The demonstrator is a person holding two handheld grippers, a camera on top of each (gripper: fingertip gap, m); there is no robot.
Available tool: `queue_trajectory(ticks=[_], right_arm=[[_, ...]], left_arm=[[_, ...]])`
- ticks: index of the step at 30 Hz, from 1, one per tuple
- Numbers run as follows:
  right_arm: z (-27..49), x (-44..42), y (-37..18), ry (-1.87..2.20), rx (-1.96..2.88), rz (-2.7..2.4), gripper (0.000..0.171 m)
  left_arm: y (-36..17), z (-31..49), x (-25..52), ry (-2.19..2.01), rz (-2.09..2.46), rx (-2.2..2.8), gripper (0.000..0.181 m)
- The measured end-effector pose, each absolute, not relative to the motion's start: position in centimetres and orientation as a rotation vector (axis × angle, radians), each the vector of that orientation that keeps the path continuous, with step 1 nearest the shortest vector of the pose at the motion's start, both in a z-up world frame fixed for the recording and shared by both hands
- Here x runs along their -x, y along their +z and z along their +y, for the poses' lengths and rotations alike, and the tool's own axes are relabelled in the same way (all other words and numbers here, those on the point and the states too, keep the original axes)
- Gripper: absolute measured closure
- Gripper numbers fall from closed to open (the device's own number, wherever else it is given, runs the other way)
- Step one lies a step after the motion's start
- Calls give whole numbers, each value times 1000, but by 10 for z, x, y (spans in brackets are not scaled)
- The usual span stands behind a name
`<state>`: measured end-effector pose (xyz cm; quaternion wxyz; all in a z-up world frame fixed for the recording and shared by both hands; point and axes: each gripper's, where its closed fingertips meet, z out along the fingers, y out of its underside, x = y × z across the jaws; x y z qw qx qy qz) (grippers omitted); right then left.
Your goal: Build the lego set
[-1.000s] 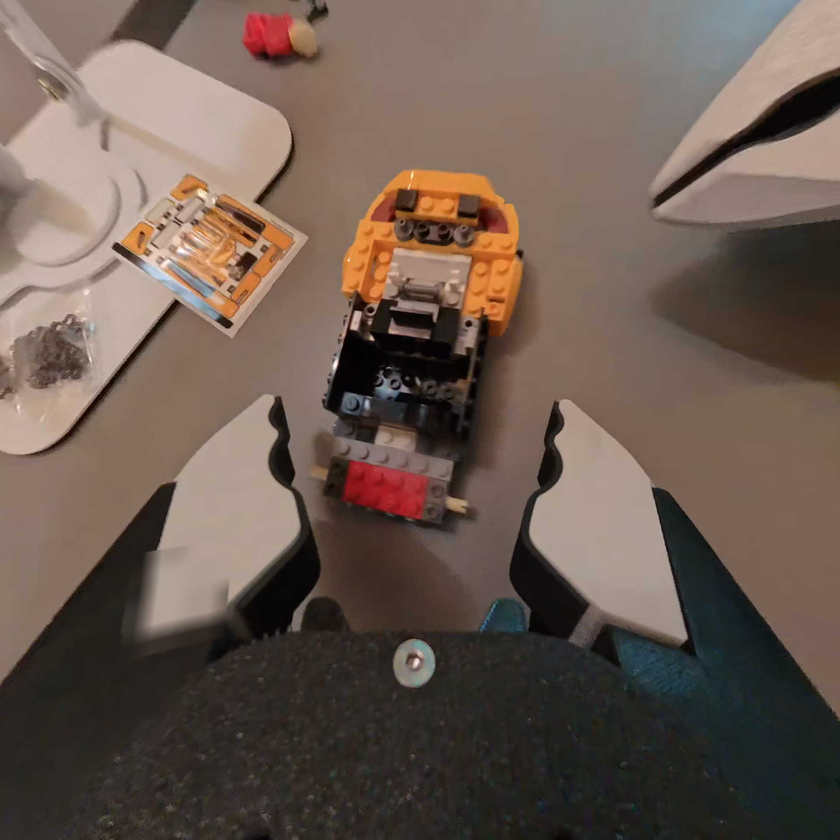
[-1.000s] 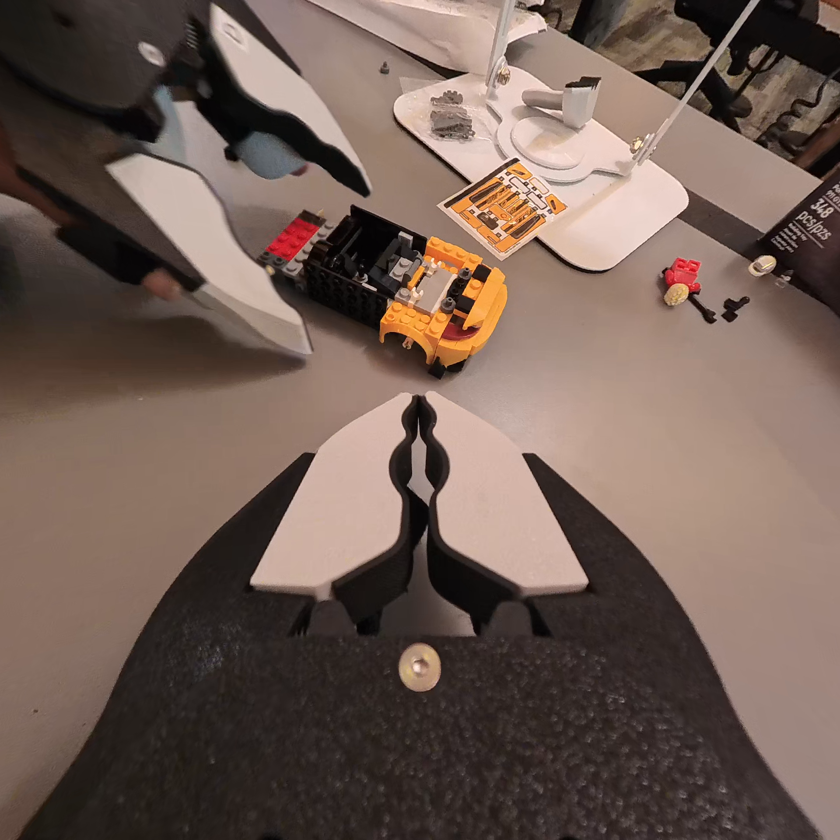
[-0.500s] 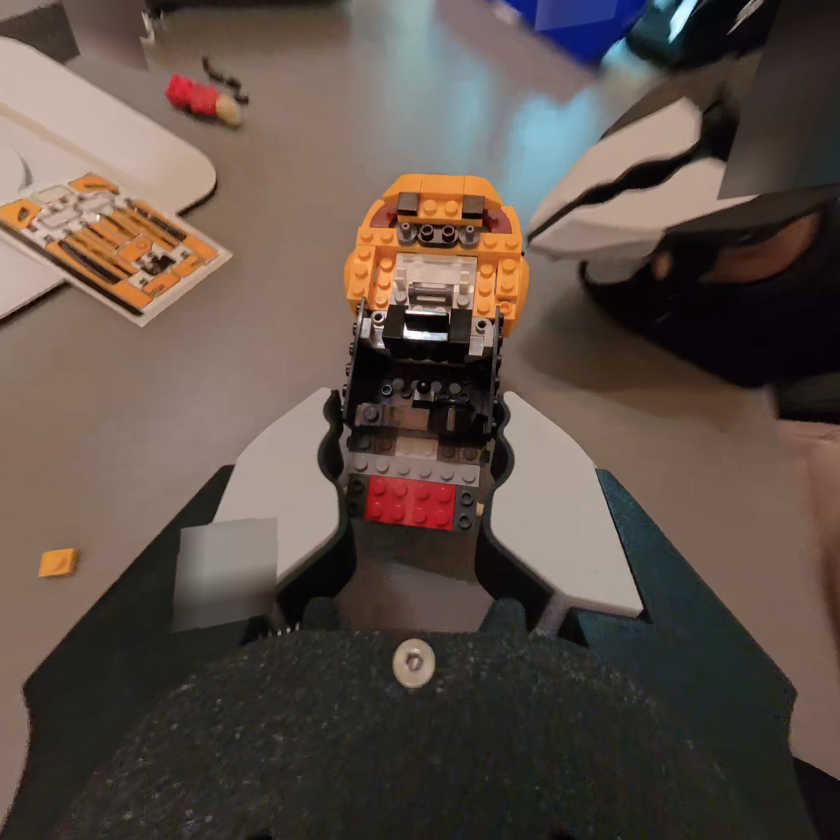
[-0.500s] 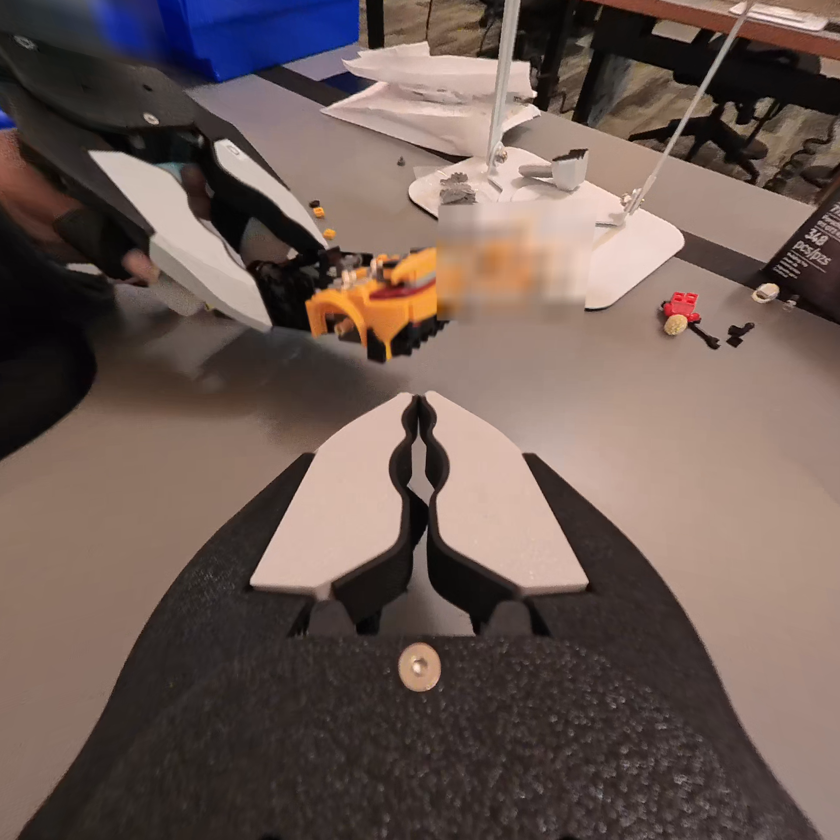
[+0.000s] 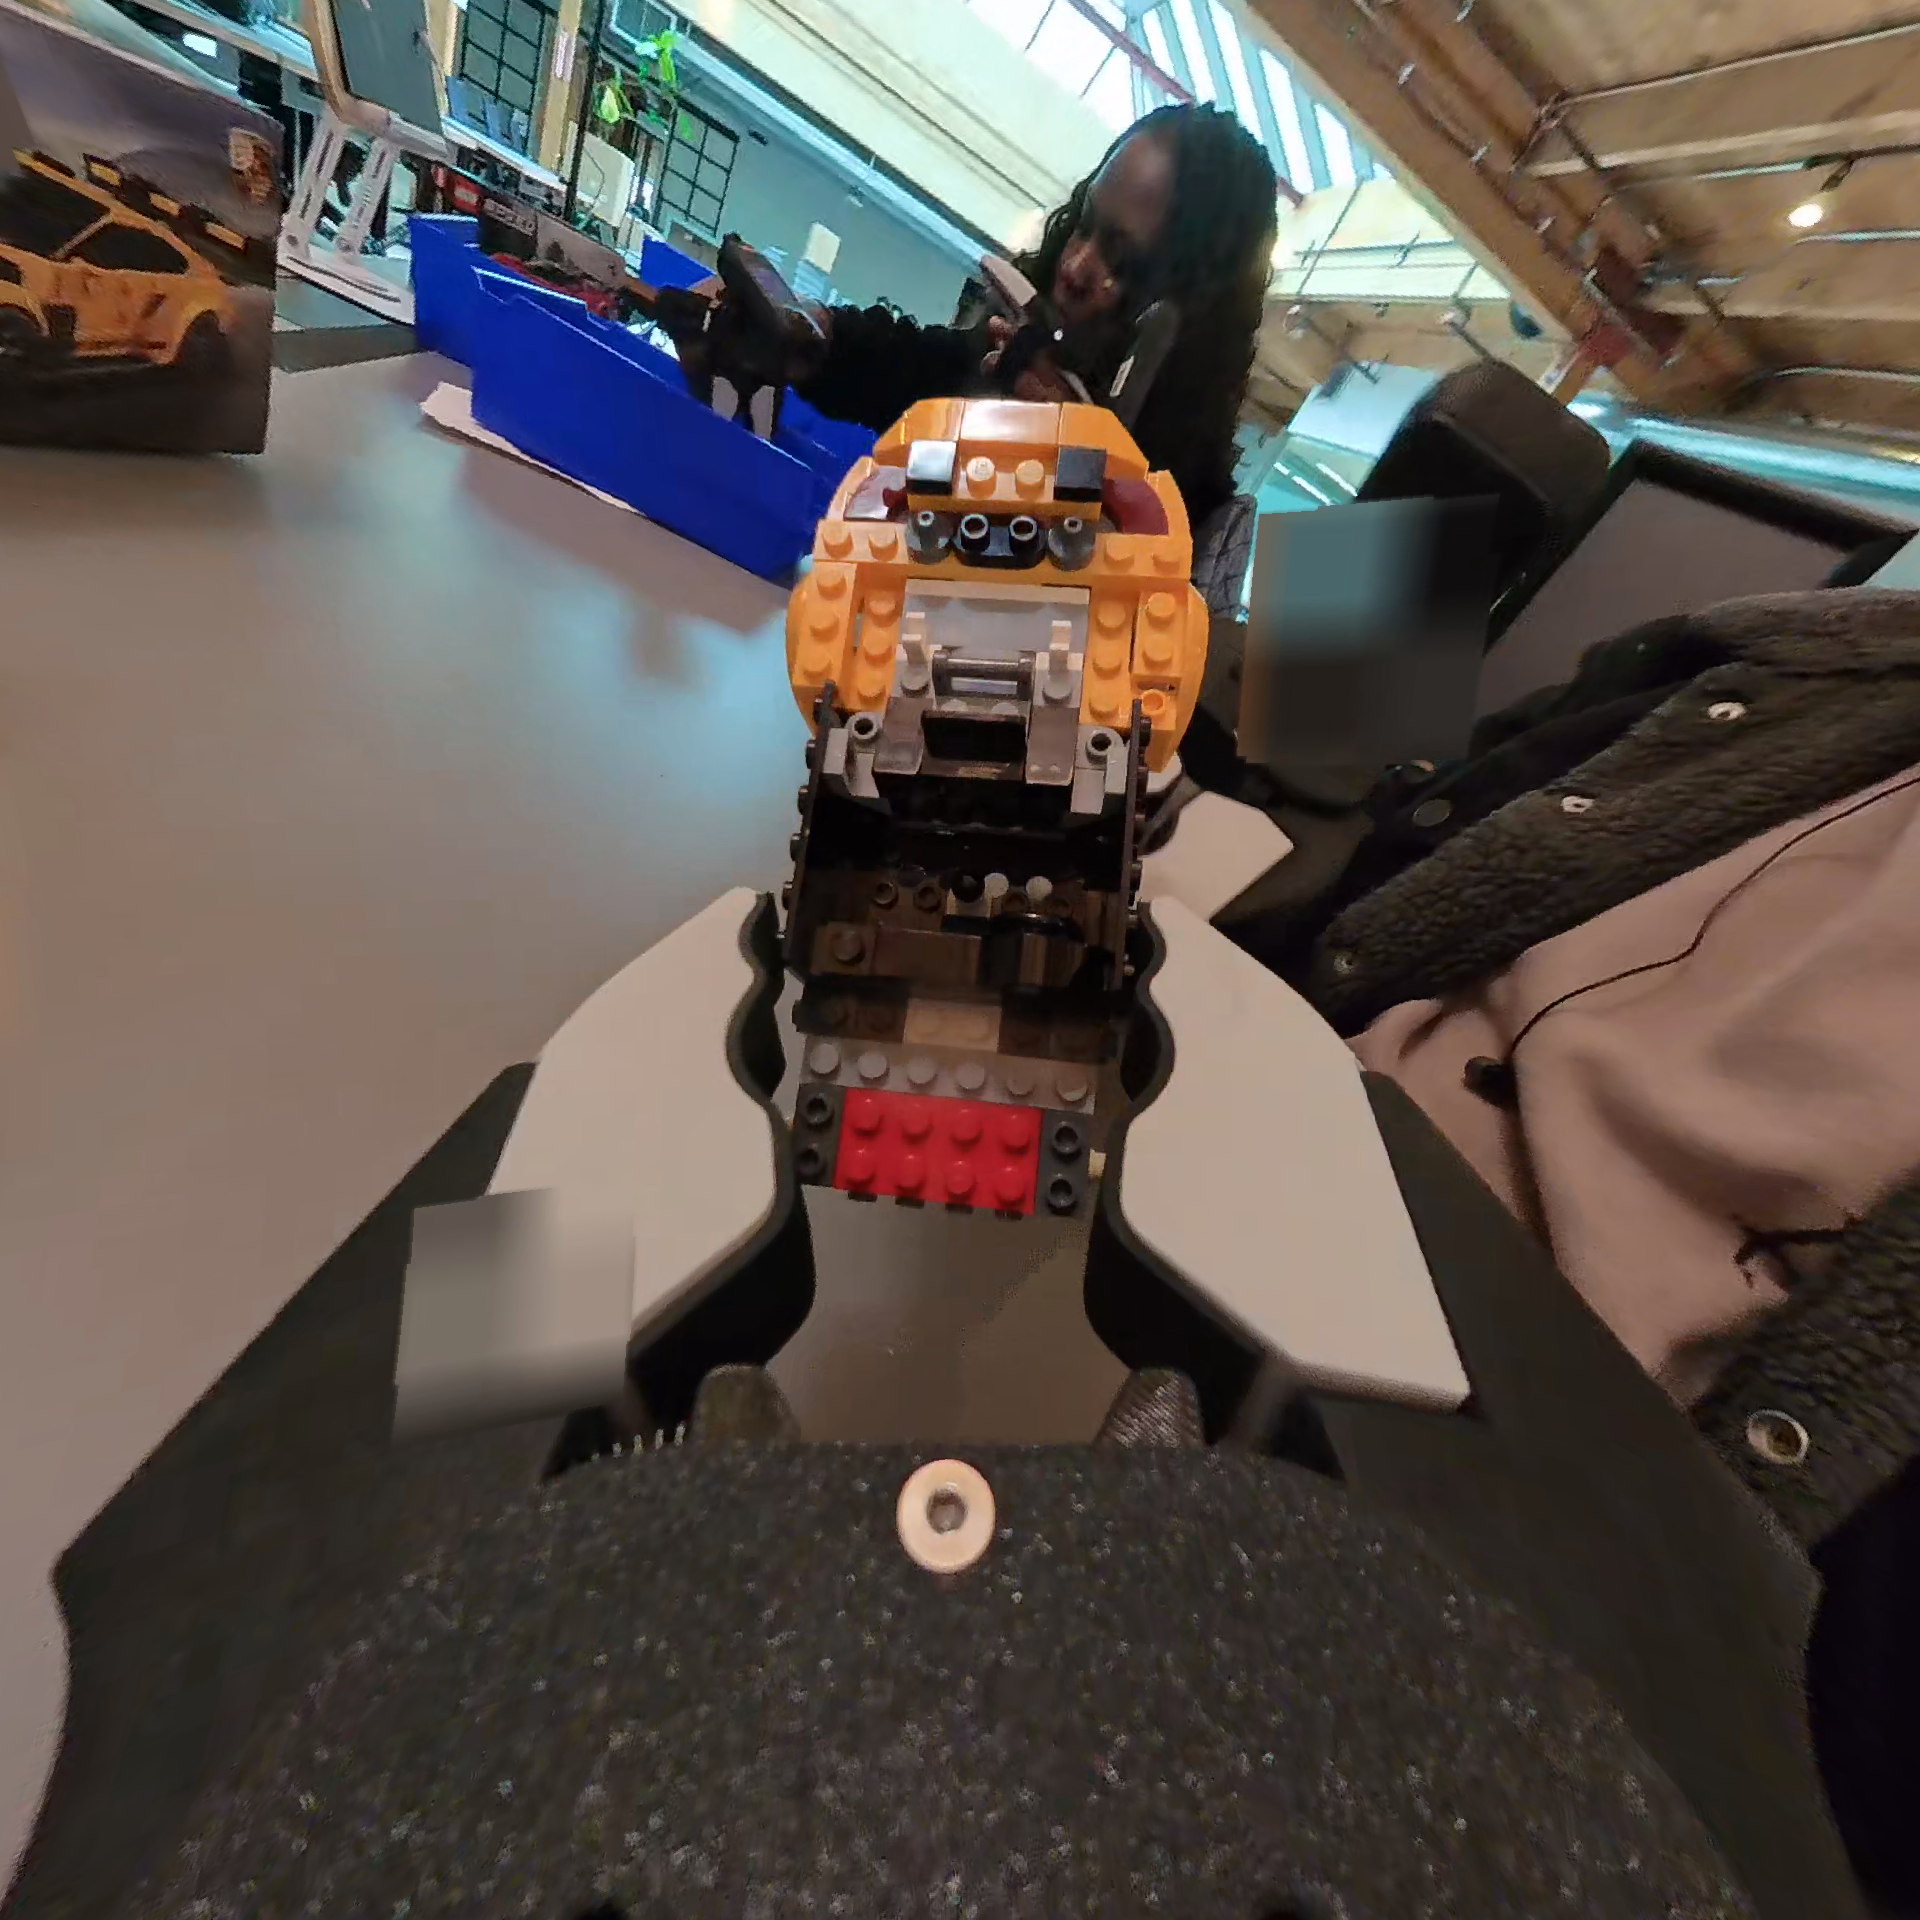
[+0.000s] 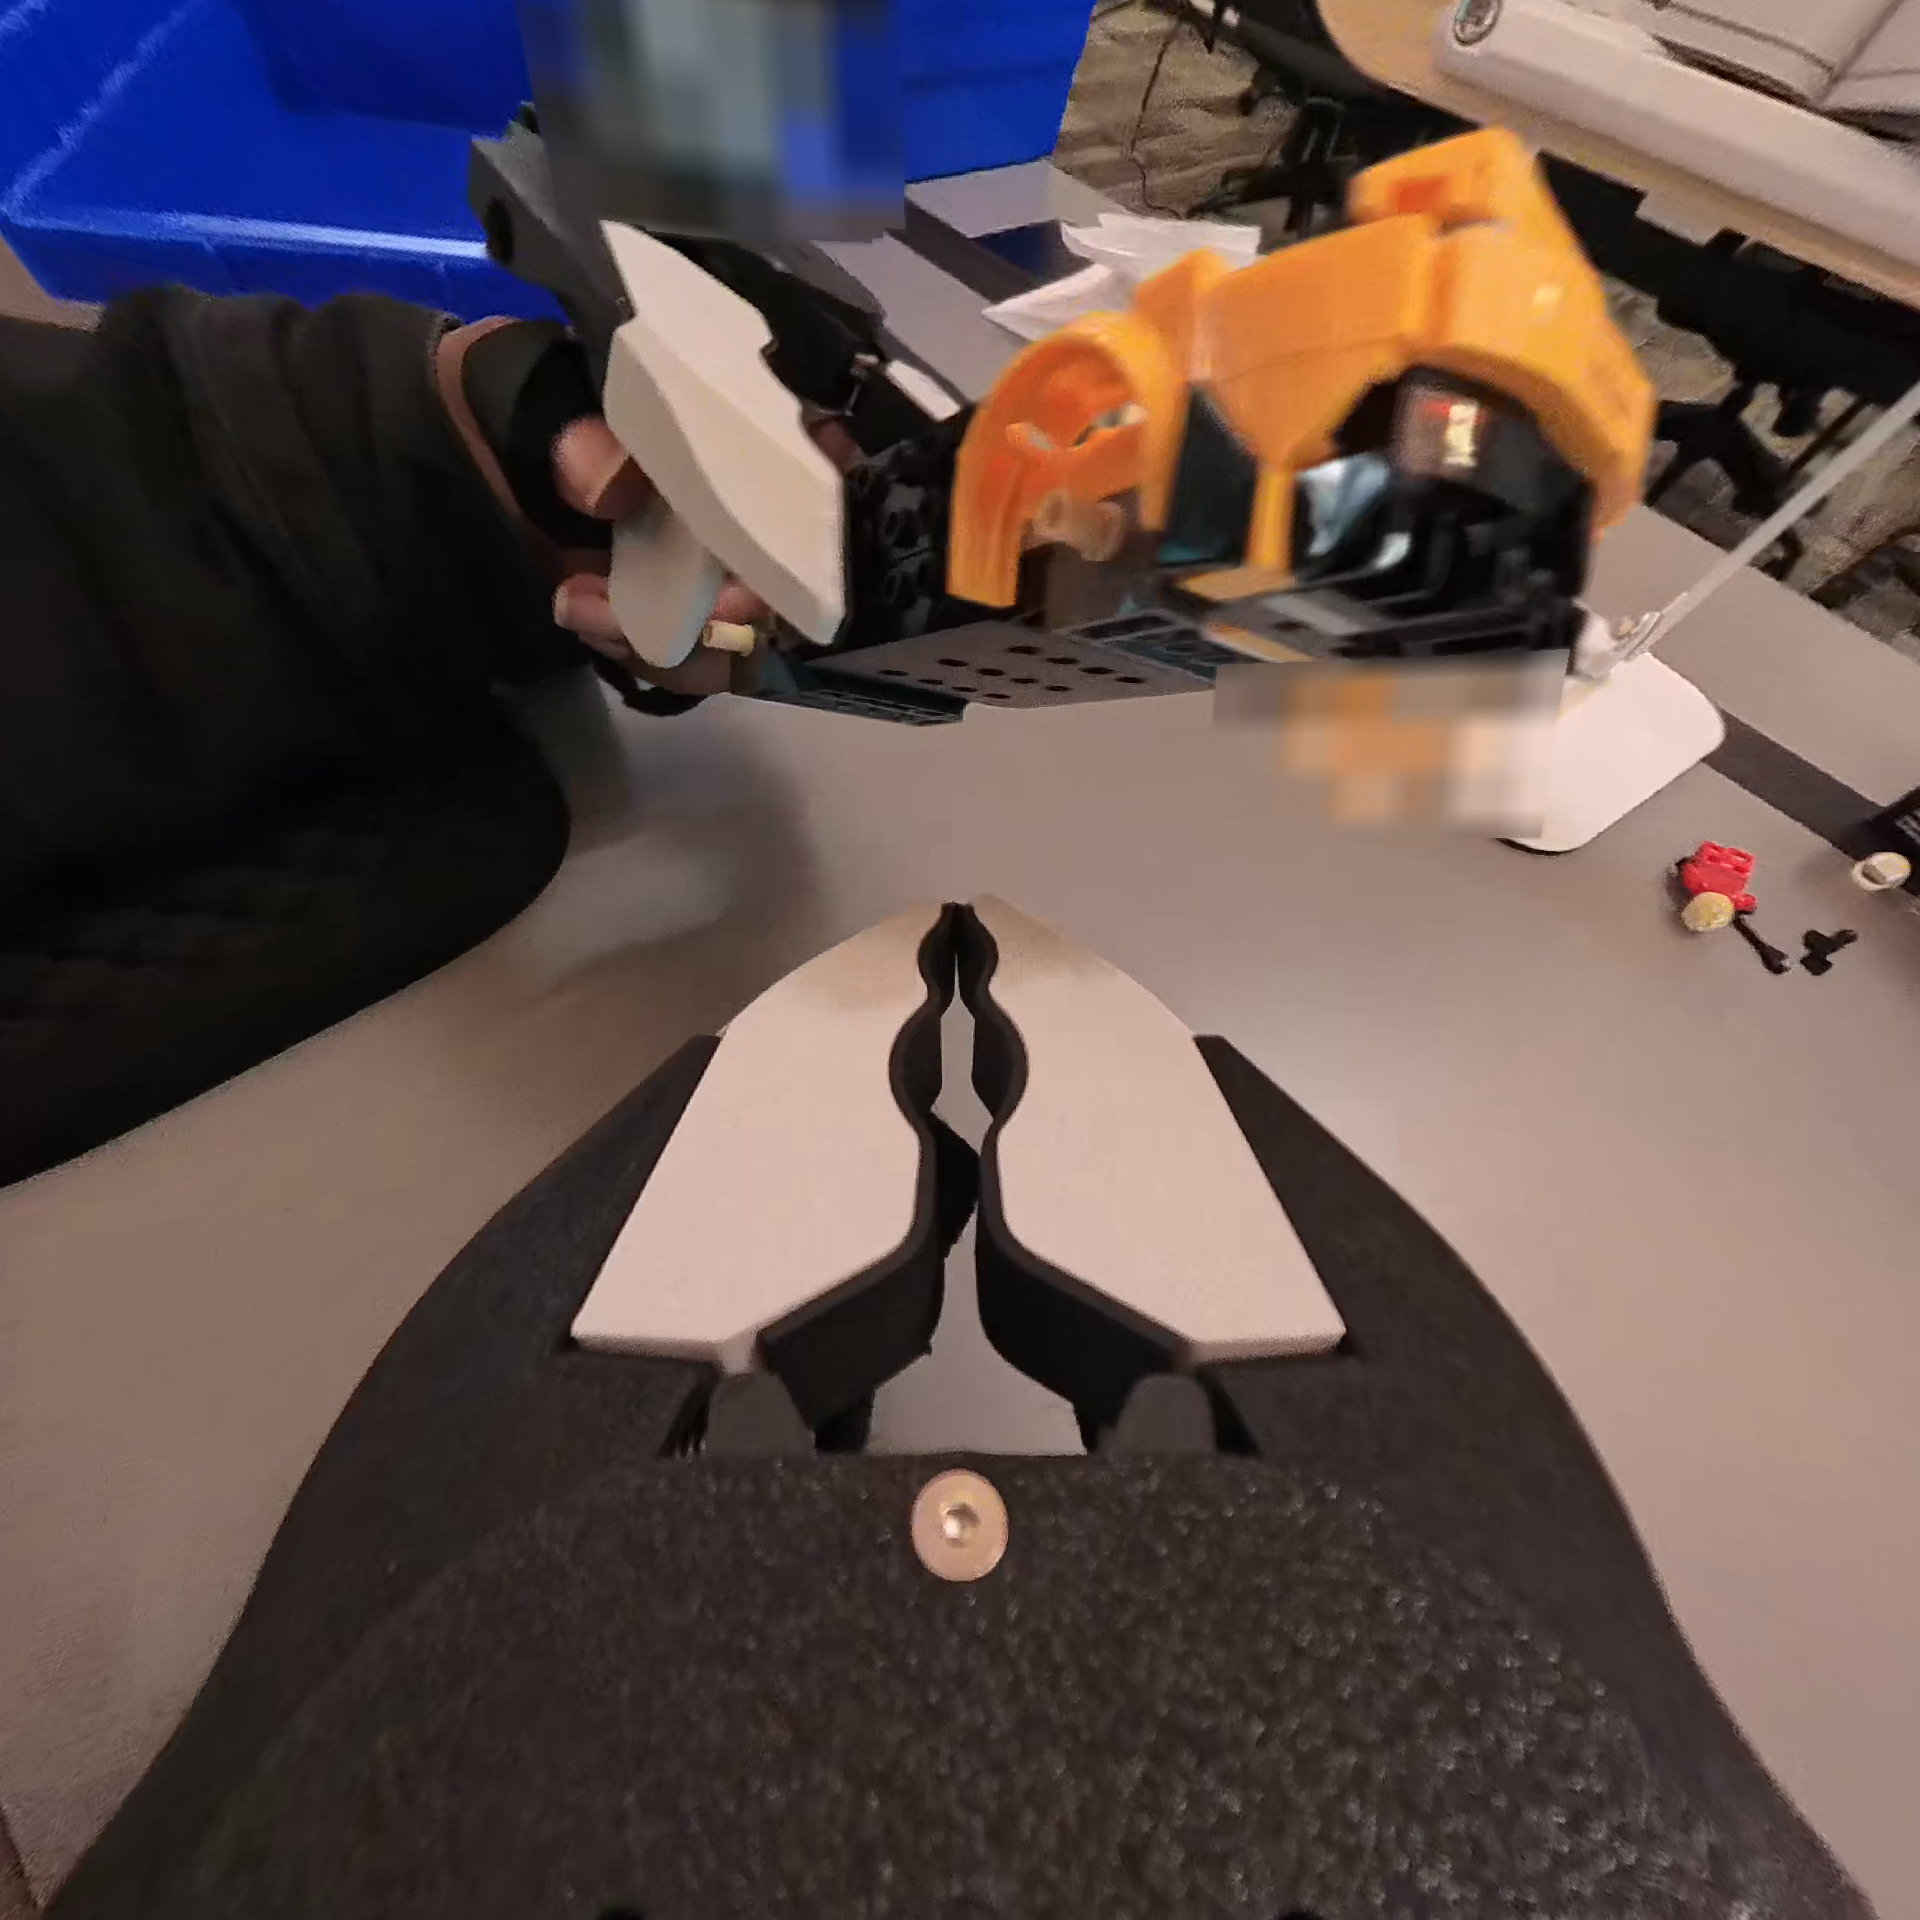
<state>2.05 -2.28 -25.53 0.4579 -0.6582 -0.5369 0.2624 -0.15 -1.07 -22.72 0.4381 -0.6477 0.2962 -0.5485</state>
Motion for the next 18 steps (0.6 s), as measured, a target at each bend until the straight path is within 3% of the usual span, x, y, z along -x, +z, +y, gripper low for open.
queue_trajectory(ticks=[18], right_arm=[[-19, -13, -262, 484, 1623, -1313, 171]], left_arm=[[-238, 21, -8, -1325, 401, 1868, 118]])
